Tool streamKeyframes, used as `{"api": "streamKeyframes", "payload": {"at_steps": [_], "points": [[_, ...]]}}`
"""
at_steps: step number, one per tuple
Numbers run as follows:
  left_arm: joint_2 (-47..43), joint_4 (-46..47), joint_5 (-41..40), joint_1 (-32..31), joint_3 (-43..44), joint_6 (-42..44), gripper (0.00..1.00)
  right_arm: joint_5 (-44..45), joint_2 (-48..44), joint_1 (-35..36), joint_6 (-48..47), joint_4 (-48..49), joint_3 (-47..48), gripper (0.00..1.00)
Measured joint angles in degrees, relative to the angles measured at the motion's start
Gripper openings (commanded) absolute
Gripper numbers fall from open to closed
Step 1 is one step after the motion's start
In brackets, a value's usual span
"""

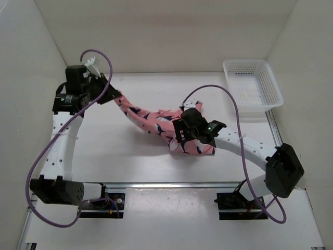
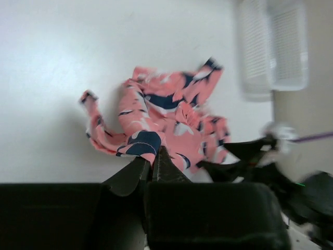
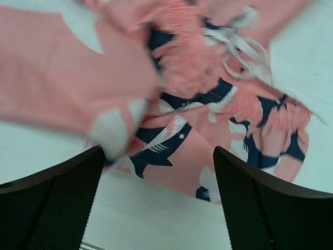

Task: Fold and stack the shorts
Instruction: Flatten the shorts out

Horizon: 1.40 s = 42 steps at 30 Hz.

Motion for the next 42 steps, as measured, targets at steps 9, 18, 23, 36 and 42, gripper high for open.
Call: {"api": "streamKeyframes", "payload": {"at_steps": [9, 18, 23, 36, 42], "points": [[3.1, -2.0, -8.4, 1.8, -8.0, 1.1, 0.1, 2.1, -7.7, -6.6, 3.0, -1.6, 6.5, 0.48], [-1.9, -1.5, -13.5, 4.0, -15.9, -1.9, 0.1, -10.1, 15.4, -16.3, 2.2, -12.7, 27.1, 0.68], [-5.3, -2.6, -15.8, 6.8, -23.0, -5.3, 0.1, -16.7, 27.8, -14.8, -1.5, -16.9, 38.5, 0.77], [-6.5, -3.4, -16.6, 8.9, -26.2, -6.9, 0.1, -25.5, 56.3, -14.0, -4.7, -19.4, 65.5, 0.7], [-6.6, -3.8, -16.5, 9.5, -26.2, -6.8, 0.1, -25.7, 59.2, -14.0, -5.0, -20.8, 66.6, 0.21]]}}
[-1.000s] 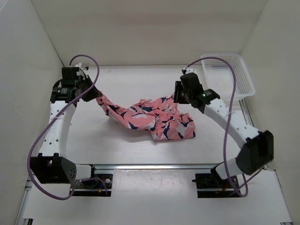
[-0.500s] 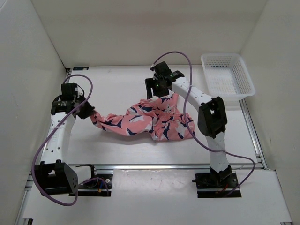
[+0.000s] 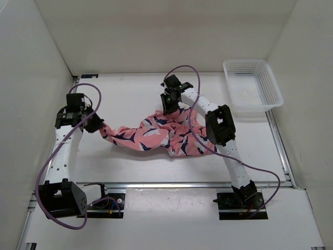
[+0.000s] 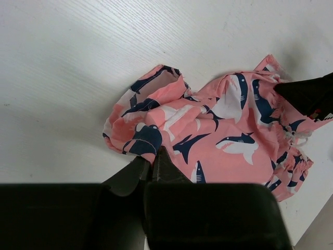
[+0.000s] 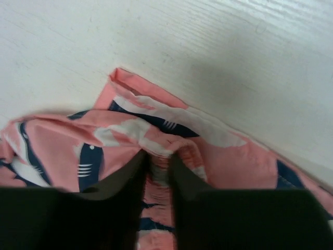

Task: Fold and stack the shorts
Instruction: Flatten the shorts out

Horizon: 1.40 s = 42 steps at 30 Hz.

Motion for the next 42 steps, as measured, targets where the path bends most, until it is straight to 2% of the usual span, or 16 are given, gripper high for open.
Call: {"api": "streamKeyframes", "payload": {"at_steps": [2, 3, 10, 17, 22, 25, 27, 30, 32, 33, 34, 36, 37, 39, 41, 42], "points": [[0.0, 0.0, 0.0, 0.1, 0.0, 0.0, 0.1, 0.0, 0.0, 0.0, 0.1, 0.1, 0.0, 0.02], [0.0, -0.1, 0.0, 0.1, 0.1, 0.0, 0.1, 0.5, 0.0, 0.0, 0.5, 0.2, 0.0, 0.0], [2.3, -1.2, -0.1, 1.7, 5.3, 0.9, 0.1, 7.3, -3.2, -0.2, 1.3, -0.1, 0.1, 0.0], [15.4, -1.4, 0.0, 4.1, 27.6, 1.8, 0.1, 8.4, -7.3, -6.6, 0.5, -2.0, 18.3, 0.0], [24.5, 0.0, 5.0, 5.0, 44.5, 1.0, 0.1, 4.8, -15.6, -13.8, 0.7, -0.1, 21.6, 0.0], [26.0, 0.7, 7.3, 4.7, 49.3, 1.0, 0.1, 4.3, -23.1, -14.7, 0.3, 2.3, 17.8, 0.0], [25.2, 0.9, 7.8, 4.9, 49.5, 1.0, 0.1, 4.5, -30.3, -14.5, -0.1, 5.3, 9.9, 0.0], [21.0, 2.1, 8.5, 5.3, 43.3, 1.1, 0.1, 5.0, -42.1, -13.4, -0.3, 8.5, -4.7, 0.0], [15.9, 2.9, 8.8, 5.2, 34.4, 1.4, 0.1, 6.7, -50.9, -12.2, -0.3, 12.2, -18.1, 0.07], [13.2, 2.8, 8.9, 5.0, 29.7, 1.6, 0.1, 8.3, -55.4, -11.1, 0.1, 13.9, -25.6, 0.34], [10.2, 3.0, 8.9, 4.6, 24.2, 1.8, 0.1, 10.0, -60.1, -10.2, 0.7, 15.5, -34.3, 0.52], [5.6, 2.6, 9.0, 4.2, 15.3, 2.1, 0.23, 13.0, -66.7, -8.5, 2.8, 16.0, -47.7, 0.88], [3.1, 2.7, 9.3, 4.1, 10.0, 2.3, 0.52, 15.2, -69.8, -7.7, 4.0, 15.2, -54.9, 0.9], [-0.6, 1.8, 10.4, 4.0, 1.6, 3.0, 0.82, 18.8, -73.9, -7.2, 6.6, 13.3, -65.5, 0.94], [-2.8, 0.2, 11.5, 3.8, -4.9, 2.7, 0.98, 22.1, -77.4, -7.2, 9.7, 8.5, -73.1, 0.94], [-3.3, -0.4, 11.7, 3.8, -6.4, 3.1, 0.98, 23.2, -79.0, -7.3, 10.8, 6.6, -74.8, 0.87]]}}
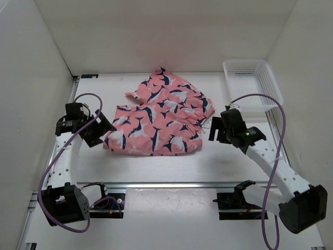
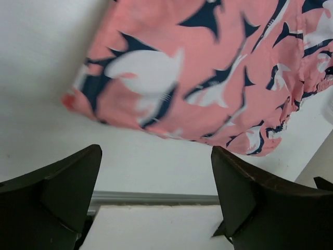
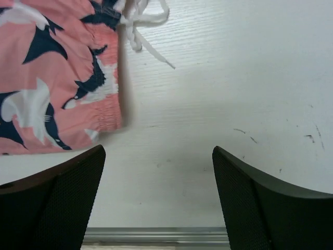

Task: Fold and stack the shorts
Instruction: Flatten the shorts out

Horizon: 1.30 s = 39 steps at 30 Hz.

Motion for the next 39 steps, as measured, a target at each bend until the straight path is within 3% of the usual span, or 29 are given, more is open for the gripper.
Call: {"api": "streamKeyframes", "payload": {"at_steps": [1, 2, 3, 6, 7, 8, 10, 13, 17, 23, 24, 25, 26, 27, 28, 30, 32, 35, 37, 39], "points": [[-0.3, -0.6, 0.1, 0.0, -1.0, 0.0, 0.98, 0.9, -1.8, 0.0, 1.0, -1.6, -0.9, 0.81], [-0.4, -1.2, 0.0, 0.0, -1.4, 0.0, 0.9, 1.6, -3.8, -0.1, 2.3, -2.6, -1.0, 0.72], [-0.5, -1.3, -0.2, 0.0, -1.4, 0.0, 0.84, 1.8, -5.4, -0.1, 3.1, -2.6, -0.9, 0.55], [-0.3, -1.1, -1.5, 0.0, -0.6, 0.3, 0.58, 0.5, -8.3, -0.1, 6.8, -2.6, 0.3, 0.26], [0.1, -1.1, -2.1, 0.0, -0.2, 0.3, 0.58, -0.5, -8.4, -0.1, 8.2, -2.4, 0.5, 0.24], [0.7, -1.1, -2.8, 0.0, 0.1, 0.3, 0.6, -2.3, -8.2, -0.1, 10.2, -2.1, 0.3, 0.24], [2.1, -1.0, -3.7, 0.0, 0.1, 0.1, 0.74, -5.6, -8.0, -0.1, 14.1, -1.1, -1.2, 0.44], [3.9, -0.9, -4.4, -0.1, -2.3, -1.1, 0.81, -10.4, -8.6, -0.1, 18.9, 1.0, -6.9, 0.57], [5.7, -1.6, -5.0, -0.6, -5.2, -5.3, 0.77, -14.8, -8.8, -0.1, 23.6, 1.6, -12.6, 0.6], [14.2, 0.4, -8.1, -0.9, -6.8, -9.8, 0.76, -17.2, -7.1, -0.4, 26.0, 3.7, -12.0, 0.62], [16.3, 0.7, -8.7, -0.9, -7.0, -10.2, 0.76, -17.4, -6.6, -0.5, 26.3, 3.7, -11.6, 0.65], [18.4, 1.0, -9.4, -0.9, -7.2, -10.6, 0.76, -17.6, -5.9, -0.8, 26.6, 3.8, -11.2, 0.73], [20.3, 1.4, -10.0, -0.9, -7.5, -10.8, 0.75, -17.7, -5.3, -1.0, 26.9, 3.9, -10.9, 0.89], [22.0, 1.7, -10.7, -0.9, -7.8, -11.2, 0.73, -17.9, -4.9, -1.2, 27.5, 3.9, -10.5, 0.94], [23.5, 2.0, -11.3, -0.9, -7.8, -11.5, 0.72, -18.0, -4.5, -1.4, 27.5, 4.0, -10.2, 0.99], [25.9, 2.8, -12.4, -0.9, -7.8, -11.8, 0.71, -18.1, -4.0, -1.5, 27.8, 3.9, -9.5, 0.99], [27.8, 3.8, -13.1, -0.9, -7.8, -12.1, 0.65, -18.4, -3.9, -1.7, 27.9, 3.9, -8.8, 0.96], [29.0, 3.0, -13.8, -0.9, -7.1, -12.9, 0.32, -18.8, -3.7, -1.8, 28.5, 3.9, -8.0, 0.76], [29.2, 3.0, -13.9, -0.9, -6.9, -12.8, 0.1, -19.1, -3.5, -2.4, 30.1, 3.9, -7.9, 0.81], [29.6, 3.2, -13.9, -0.9, -6.3, -12.6, 0.1, -21.6, -3.1, -4.1, 31.2, 4.6, -8.5, 0.85]]}}
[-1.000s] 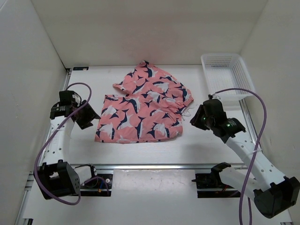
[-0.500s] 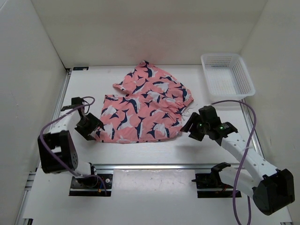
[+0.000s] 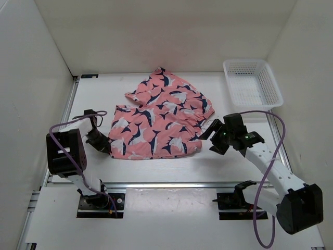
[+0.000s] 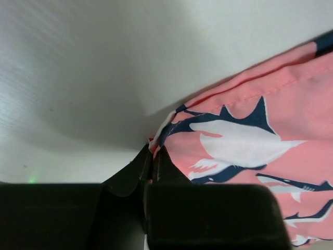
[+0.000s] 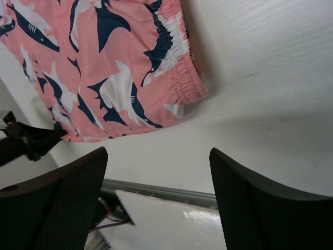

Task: Fold and stack the shorts
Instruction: Flatten the shorts out, then fold the shorts

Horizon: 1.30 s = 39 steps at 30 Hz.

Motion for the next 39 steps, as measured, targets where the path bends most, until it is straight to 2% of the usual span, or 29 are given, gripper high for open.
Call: {"api": "streamKeyframes", "payload": {"at_steps": [3, 8, 13, 17, 23, 26, 29, 30, 32, 35, 39], "points": [[0.1, 1.2, 0.0, 0.0, 0.9, 0.2, 0.1, -5.4, 3.8, -2.8, 2.8, 3.5, -2.7, 0.83], [-1.6, 2.3, 0.1, -0.3, 1.7, 0.6, 0.1, -11.3, 7.4, -2.8, 9.6, 11.8, -14.3, 0.72], [-2.9, 3.0, 0.3, -0.3, 1.8, 0.9, 0.1, -12.6, 11.4, -3.0, 12.8, 18.0, -14.3, 0.69], [-2.9, 3.1, 0.4, -0.3, 1.8, 1.0, 0.1, -13.5, 16.0, -3.0, 15.6, 24.0, -13.9, 0.61], [-3.0, 3.1, 0.4, -0.3, 1.8, 1.0, 0.1, -13.2, 20.2, -3.0, 18.4, 30.1, -13.9, 0.58], [-3.0, 3.1, 0.4, -0.3, 1.8, 1.2, 0.1, -12.7, 22.8, -3.0, 18.6, 31.5, -13.0, 0.5], [-3.0, 3.1, 0.4, -0.3, 1.8, 1.4, 0.1, -10.6, 25.2, -2.5, 17.8, 31.7, -10.3, 0.29], [-3.0, 3.2, 0.4, -0.3, 1.8, 1.5, 0.1, -10.0, 25.8, -2.5, 17.5, 31.7, -9.5, 0.16], [-3.0, 3.2, 0.5, -0.3, 1.8, 1.5, 0.1, -8.6, 26.4, -2.3, 16.7, 31.4, -8.2, 0.03], [-3.0, 2.2, 1.1, -0.3, 2.8, 2.0, 0.1, -6.3, 26.5, -2.1, 14.6, 27.8, -5.3, 0.0], [-3.9, -1.1, 2.5, -0.3, 9.2, 4.8, 0.1, -1.0, 26.4, -2.1, 7.6, 15.7, 6.6, 0.0]]}}
